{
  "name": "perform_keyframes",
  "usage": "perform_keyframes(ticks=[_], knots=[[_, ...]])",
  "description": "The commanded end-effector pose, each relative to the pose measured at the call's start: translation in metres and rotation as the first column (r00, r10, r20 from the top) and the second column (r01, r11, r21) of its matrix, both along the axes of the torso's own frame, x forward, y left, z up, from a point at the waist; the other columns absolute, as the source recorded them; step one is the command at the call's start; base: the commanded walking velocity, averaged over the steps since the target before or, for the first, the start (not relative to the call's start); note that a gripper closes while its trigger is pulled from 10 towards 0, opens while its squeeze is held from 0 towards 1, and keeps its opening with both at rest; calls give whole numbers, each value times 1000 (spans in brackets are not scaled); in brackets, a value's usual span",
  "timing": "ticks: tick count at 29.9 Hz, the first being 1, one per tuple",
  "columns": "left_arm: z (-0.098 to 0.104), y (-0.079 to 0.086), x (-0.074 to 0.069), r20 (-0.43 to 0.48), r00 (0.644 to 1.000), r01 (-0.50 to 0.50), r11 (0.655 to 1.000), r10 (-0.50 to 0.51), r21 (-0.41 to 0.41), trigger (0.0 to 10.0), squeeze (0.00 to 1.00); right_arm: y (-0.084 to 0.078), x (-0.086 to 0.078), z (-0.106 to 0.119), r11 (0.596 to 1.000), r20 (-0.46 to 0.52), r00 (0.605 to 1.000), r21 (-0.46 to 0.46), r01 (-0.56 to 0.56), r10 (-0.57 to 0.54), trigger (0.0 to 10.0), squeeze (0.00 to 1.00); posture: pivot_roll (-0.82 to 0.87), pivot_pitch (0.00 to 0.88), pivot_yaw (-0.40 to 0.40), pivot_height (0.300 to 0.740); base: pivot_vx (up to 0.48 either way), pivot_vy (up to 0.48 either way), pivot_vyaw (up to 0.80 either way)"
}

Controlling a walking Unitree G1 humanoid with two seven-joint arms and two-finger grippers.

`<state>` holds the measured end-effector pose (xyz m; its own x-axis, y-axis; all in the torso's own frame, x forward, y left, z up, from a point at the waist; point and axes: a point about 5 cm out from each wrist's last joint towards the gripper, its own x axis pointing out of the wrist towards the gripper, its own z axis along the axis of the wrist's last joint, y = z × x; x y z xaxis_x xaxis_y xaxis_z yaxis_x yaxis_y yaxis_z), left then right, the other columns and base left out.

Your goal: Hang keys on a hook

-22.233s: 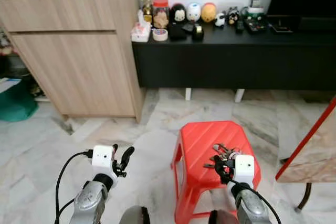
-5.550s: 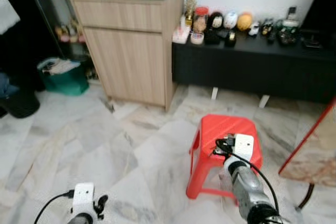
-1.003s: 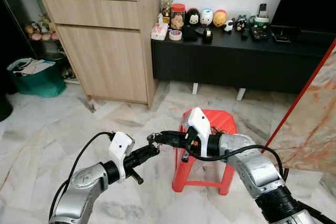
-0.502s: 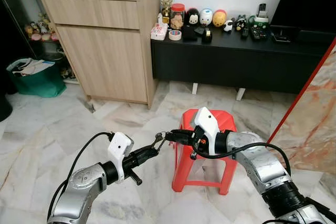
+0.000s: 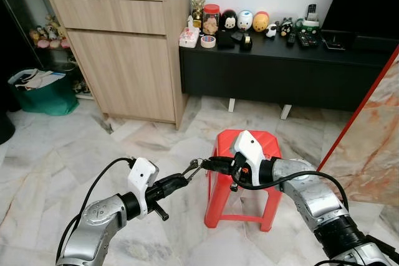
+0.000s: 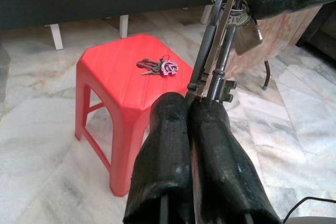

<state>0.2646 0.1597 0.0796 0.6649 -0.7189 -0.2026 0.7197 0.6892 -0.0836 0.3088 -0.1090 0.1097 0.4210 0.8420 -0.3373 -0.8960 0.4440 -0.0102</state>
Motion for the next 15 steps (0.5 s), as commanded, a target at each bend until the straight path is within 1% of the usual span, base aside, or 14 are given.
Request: perform_keyframes(ticks=[1, 5, 12, 15], knots=[[-1, 20, 1, 2, 997, -75, 997, 75, 36, 0, 0, -15, 3, -4, 998, -10, 999, -45, 44, -44, 10000, 0, 51, 30, -42, 740, 0, 0, 0], [-1, 20, 2, 3, 997, -78, 996, 78, 34, 0, 0, -16, 2, -9, 996, -23, 999, -73, 45, -46, 10000, 0, 50, 32, -40, 740, 0, 0, 0], [-1, 19, 3, 4, 997, -77, 996, 76, 36, 0, 0, -16, 1, -12, 996, -30, 998, -75, 47, -49, 10000, 0, 50, 35, -39, 740, 0, 0, 0], [-1, 18, 3, 4, 997, -74, 997, 74, 36, 0, 0, -14, 1, -12, 997, -36, 998, -61, 45, -47, 10000, 0, 49, 35, -39, 740, 0, 0, 0]])
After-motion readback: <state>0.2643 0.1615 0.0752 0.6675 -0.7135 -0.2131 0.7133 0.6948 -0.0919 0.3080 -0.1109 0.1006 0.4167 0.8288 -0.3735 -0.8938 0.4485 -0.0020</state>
